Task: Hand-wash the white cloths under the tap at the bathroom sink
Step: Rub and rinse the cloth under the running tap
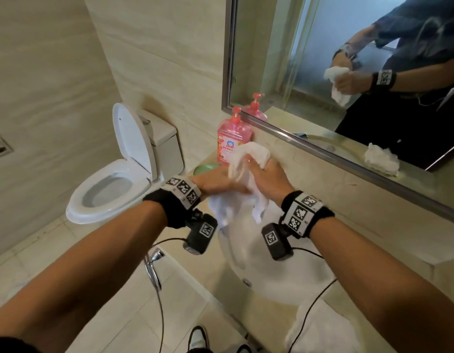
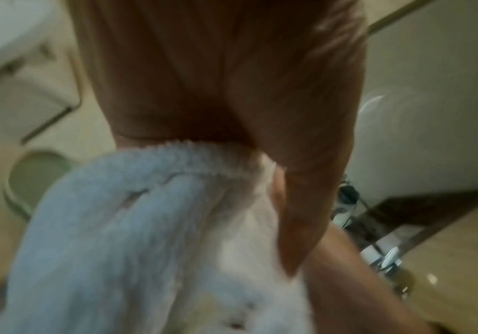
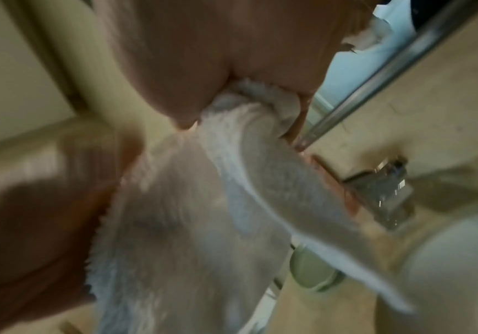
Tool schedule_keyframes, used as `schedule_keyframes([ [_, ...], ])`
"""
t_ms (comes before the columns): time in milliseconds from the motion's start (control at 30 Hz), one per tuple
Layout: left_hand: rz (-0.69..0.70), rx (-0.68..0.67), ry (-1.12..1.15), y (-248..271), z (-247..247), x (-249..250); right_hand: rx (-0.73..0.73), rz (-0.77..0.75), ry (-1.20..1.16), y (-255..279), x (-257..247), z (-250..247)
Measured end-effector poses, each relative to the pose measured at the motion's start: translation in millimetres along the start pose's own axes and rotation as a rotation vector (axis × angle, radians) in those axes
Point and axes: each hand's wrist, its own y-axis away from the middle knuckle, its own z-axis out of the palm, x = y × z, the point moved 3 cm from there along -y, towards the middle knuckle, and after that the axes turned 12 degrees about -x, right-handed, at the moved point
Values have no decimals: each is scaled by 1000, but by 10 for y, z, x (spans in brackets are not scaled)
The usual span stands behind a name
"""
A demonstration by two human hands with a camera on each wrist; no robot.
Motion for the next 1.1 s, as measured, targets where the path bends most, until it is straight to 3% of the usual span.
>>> schedule_keyframes([
  [67, -113, -43, -507, 53, -179, -74, -203, -34, 251, 58, 19, -58],
  [100, -146, -23, -640, 85, -260, -120, -311, -14, 396, 67, 71, -89],
  [200, -176, 51, -700, 132, -438, -302, -480, 78, 772, 100, 261, -210],
  [267, -167, 129, -597, 166, -541, -407, -459, 109, 652, 113, 433, -287],
  [367, -70, 244, -224, 158, -517, -517, -348, 213, -75, 161, 669, -312],
  [467, -47, 311, 187, 44, -306, -480, -41, 270, -503, 97, 740, -205],
  [533, -25, 314, 369, -83, -184, -379, 158, 226, -521, 87, 598, -24],
  [567, -18, 329, 408, -150, -133, -316, 191, 168, -484, 75, 492, 91],
  [667, -17, 373, 235, -278, 67, -125, 162, 49, -357, 46, 165, 343],
  [767, 21, 242, 199, -357, 207, -38, 230, 144, -382, -42, 81, 246],
  [833, 57, 300, 175, -364, 110, -8, 203, 119, -365, -39, 101, 272],
  [900, 79, 334, 292, -380, 60, -30, 187, 28, -287, -2, 115, 344],
  [1000, 62, 211, 406, -345, 118, -29, 183, 64, -220, -58, 158, 193],
  [1033, 58, 155, 361, -308, 95, -46, 137, 124, -217, -91, 183, 118],
  [1100, 20, -1, -60, -220, -9, -38, 37, 167, -127, -117, 278, -29],
])
